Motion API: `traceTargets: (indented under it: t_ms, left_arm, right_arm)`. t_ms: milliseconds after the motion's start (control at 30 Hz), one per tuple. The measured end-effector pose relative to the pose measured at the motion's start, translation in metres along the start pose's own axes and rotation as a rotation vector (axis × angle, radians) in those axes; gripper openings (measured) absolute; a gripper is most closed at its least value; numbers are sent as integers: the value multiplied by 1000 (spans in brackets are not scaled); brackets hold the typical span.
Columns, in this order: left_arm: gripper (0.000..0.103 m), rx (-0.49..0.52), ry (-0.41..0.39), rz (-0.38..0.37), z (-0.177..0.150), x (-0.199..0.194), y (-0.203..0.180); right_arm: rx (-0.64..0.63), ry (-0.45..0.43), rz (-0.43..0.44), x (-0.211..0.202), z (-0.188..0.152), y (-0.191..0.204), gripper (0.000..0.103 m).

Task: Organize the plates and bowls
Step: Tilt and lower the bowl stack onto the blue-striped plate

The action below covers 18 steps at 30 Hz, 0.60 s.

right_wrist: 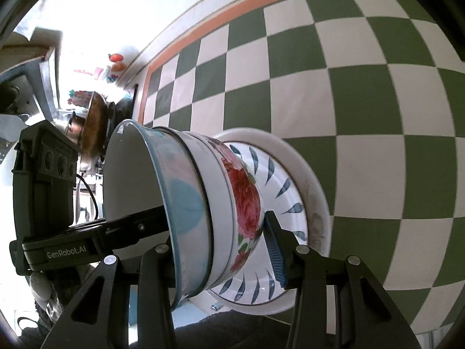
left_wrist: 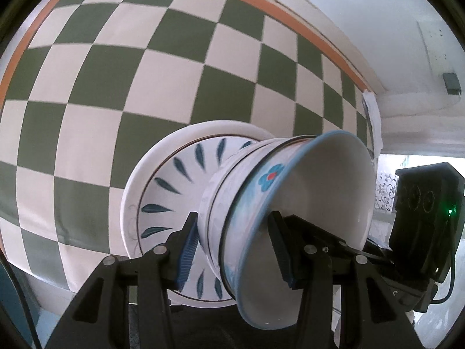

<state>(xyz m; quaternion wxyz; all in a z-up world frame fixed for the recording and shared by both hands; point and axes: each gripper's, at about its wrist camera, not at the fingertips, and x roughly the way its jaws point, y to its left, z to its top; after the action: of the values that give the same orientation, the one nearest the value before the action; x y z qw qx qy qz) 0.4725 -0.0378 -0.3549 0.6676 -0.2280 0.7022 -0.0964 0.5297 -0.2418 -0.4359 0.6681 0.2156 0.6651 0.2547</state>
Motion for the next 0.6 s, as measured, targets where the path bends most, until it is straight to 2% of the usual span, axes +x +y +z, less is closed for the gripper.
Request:
traceTargets:
  t_ms: [233, 600]
  left_arm:
    - [45, -21, 23, 2, -3, 9, 11]
    - [45, -12, 36, 14, -3, 14, 10]
  right_arm:
    - [12, 35, -23, 23, 2, -2, 46]
    - [19, 48, -27, 31, 4, -2, 46]
